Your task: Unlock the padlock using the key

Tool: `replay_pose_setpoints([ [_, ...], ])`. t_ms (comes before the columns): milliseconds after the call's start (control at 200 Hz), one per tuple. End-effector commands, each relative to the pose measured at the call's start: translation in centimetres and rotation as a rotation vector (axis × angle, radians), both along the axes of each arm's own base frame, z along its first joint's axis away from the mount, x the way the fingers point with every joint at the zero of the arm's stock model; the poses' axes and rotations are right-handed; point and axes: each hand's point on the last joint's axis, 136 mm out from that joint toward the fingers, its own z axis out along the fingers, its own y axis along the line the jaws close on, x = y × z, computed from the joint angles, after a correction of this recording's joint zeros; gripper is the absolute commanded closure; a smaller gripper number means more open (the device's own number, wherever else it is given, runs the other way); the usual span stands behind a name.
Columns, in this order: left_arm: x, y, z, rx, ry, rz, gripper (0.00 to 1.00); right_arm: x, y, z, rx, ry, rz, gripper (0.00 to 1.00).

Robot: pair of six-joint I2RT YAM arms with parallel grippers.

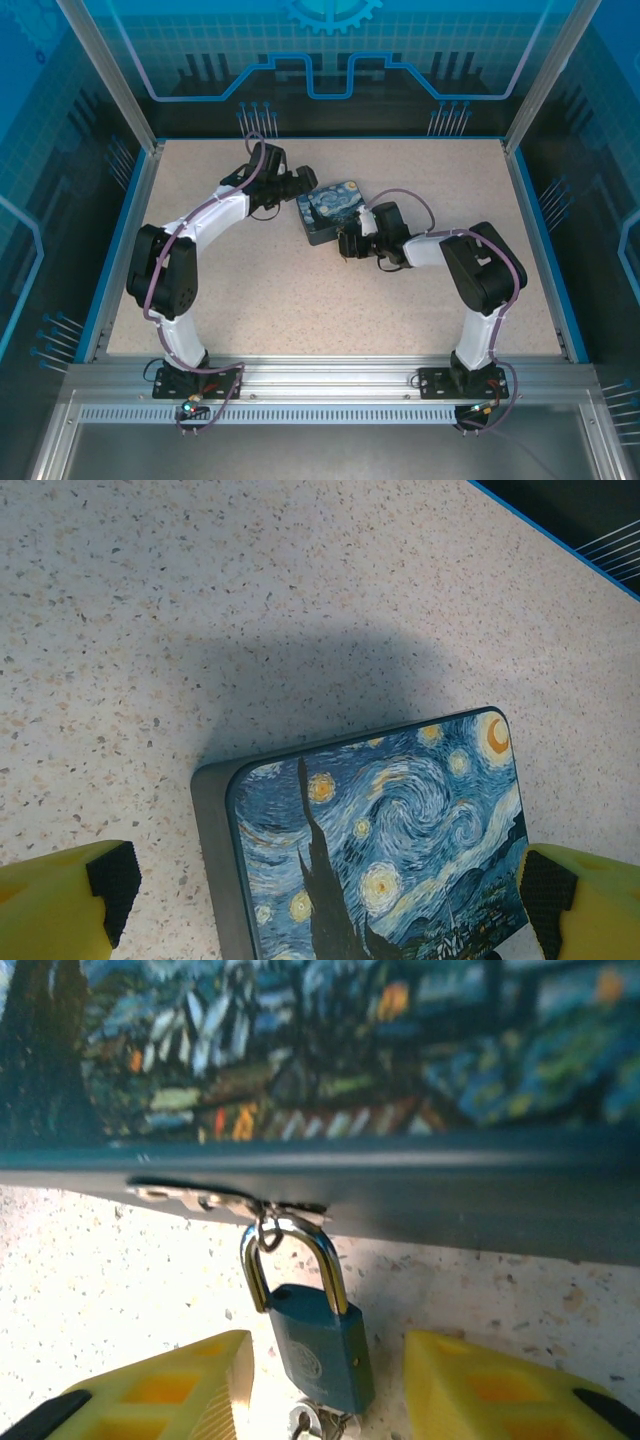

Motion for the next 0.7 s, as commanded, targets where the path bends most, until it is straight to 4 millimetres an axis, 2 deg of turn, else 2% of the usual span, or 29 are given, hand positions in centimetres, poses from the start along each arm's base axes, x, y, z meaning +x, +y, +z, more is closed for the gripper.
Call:
replay_pose_setpoints([
  [0, 0.14, 0.08, -0.46, -0.031, 0.01, 0.005, 0.01, -0.4, -0.36, -0.27, -0.009, -0.002, 0.023, 0.57],
  [435, 0.3, 0.45, -1.11, -0.078, 0.024, 0.029, 0.01, -0.59, -0.17, -0.62, -0.001, 0.009, 0.024, 0.6],
  [695, 0.32, 0.54, -1.23, -0.093, 0.025, 0.034, 0.01, -0.63, -0.29, -0.7, -0.001, 0.015, 0.015, 0.7],
])
